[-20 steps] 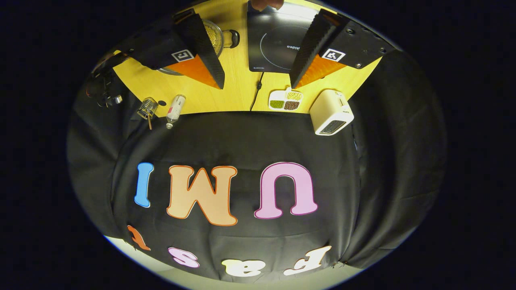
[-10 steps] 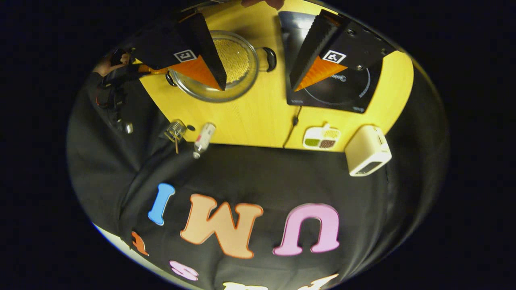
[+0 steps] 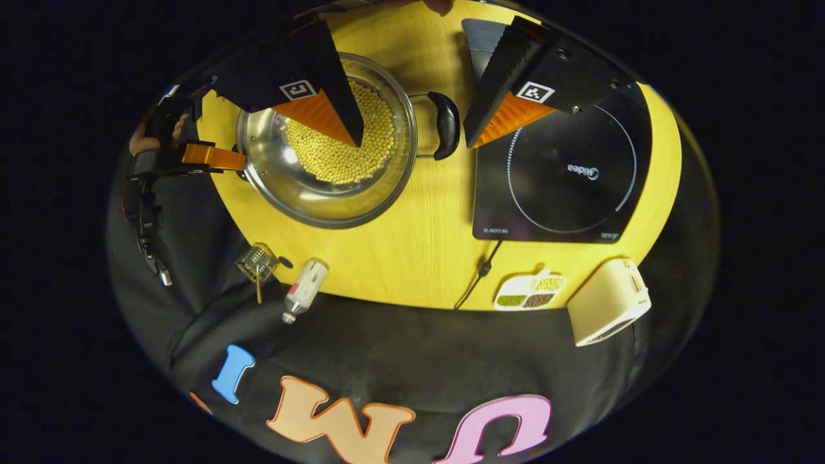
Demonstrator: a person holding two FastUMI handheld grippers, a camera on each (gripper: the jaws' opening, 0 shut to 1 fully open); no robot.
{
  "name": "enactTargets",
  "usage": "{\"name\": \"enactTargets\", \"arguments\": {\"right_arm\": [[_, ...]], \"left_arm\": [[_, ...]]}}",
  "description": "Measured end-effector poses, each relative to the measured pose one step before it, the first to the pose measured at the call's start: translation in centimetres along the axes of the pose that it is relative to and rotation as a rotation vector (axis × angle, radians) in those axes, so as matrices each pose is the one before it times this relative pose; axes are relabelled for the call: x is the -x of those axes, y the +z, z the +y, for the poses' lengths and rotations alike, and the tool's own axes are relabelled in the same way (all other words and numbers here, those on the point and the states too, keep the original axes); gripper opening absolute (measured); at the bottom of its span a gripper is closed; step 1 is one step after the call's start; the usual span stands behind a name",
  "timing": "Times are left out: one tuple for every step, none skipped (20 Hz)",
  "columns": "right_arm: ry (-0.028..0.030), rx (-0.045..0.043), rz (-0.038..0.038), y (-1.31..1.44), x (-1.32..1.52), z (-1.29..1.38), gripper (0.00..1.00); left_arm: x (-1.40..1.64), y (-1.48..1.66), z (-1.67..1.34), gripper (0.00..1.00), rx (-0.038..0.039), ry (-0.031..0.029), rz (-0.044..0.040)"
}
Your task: First push the handle of the pot to place it horizontally, then grasp the pot with both hands and set it on the induction cooktop.
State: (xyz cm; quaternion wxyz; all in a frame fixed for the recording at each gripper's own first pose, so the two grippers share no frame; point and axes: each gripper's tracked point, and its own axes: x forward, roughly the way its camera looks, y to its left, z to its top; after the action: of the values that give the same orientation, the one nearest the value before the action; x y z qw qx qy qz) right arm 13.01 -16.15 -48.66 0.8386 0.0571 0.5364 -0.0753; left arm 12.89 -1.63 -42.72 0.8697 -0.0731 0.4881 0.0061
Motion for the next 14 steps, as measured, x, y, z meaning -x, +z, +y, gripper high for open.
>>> {"name": "enactTargets", "arguments": {"right_arm": [[0.01879,-0.00098,-0.00259,0.199,-0.230,0.554,0.86],[0.00972,0.00411,0.00601,-0.119,-0.280,0.408,0.84],[-0.00274,0.01192,0.00867,-0.172,-0.360,0.148,0.73],[-0.00545,0.01347,0.00822,-0.146,-0.302,-0.015,0.69],[-0.00565,0.01306,0.00672,-0.083,-0.242,0.029,0.69],[0.01215,0.00912,0.00637,-0.194,-0.105,0.514,0.69],[-0.00844,0.00180,-0.00317,0.171,-0.087,0.255,0.70],[0.00474,0.00566,-0.00368,-0.098,0.096,-0.210,0.60],[0.00632,0.00191,0.00094,0.162,-0.109,-0.041,0.59],[0.00714,-0.00027,0.00162,0.054,-0.149,0.037,0.60],[0.00568,-0.00204,0.00429,-0.045,0.091,0.019,0.58],[0.00251,-0.00062,0.00150,-0.112,0.040,0.035,0.58],[0.00399,-0.00121,-0.00081,0.086,-0.012,0.005,0.58],[-0.00085,0.00164,0.00122,-0.105,-0.019,-0.024,0.58]], "left_arm": [[-0.807,-0.534,0.215,0.96,0.02046,0.00768,0.02297],[-0.648,-0.550,0.251,0.96,0.02263,0.00716,0.02702],[-0.670,-0.298,0.196,0.96,0.02033,0.00387,0.01795],[-0.562,-0.356,0.088,0.96,0.01254,-0.00065,0.01926],[-0.553,-0.455,0.119,0.96,0.00851,0.00193,0.02396],[-0.476,-0.468,0.146,0.95,0.00639,0.00339,0.02527],[-0.428,-0.217,0.190,0.94,0.00963,0.00501,0.01465],[-0.407,0.051,-0.080,0.93,0.01538,-0.00286,0.00273],[-0.184,-0.186,-0.261,0.90,0.01234,-0.00321,0.00789],[-0.377,-0.405,-0.104,0.88,0.00582,0.00077,0.01132],[0.057,0.096,0.227,0.88,-0.00917,0.01811,-0.00093],[-0.302,0.118,0.302,0.86,-0.01147,0.01096,-0.01347],[-0.195,-0.096,0.381,0.83,-0.01396,0.02224,0.00141],[0.071,-0.049,0.557,0.78,-0.01620,0.02430,0.00354]]}}
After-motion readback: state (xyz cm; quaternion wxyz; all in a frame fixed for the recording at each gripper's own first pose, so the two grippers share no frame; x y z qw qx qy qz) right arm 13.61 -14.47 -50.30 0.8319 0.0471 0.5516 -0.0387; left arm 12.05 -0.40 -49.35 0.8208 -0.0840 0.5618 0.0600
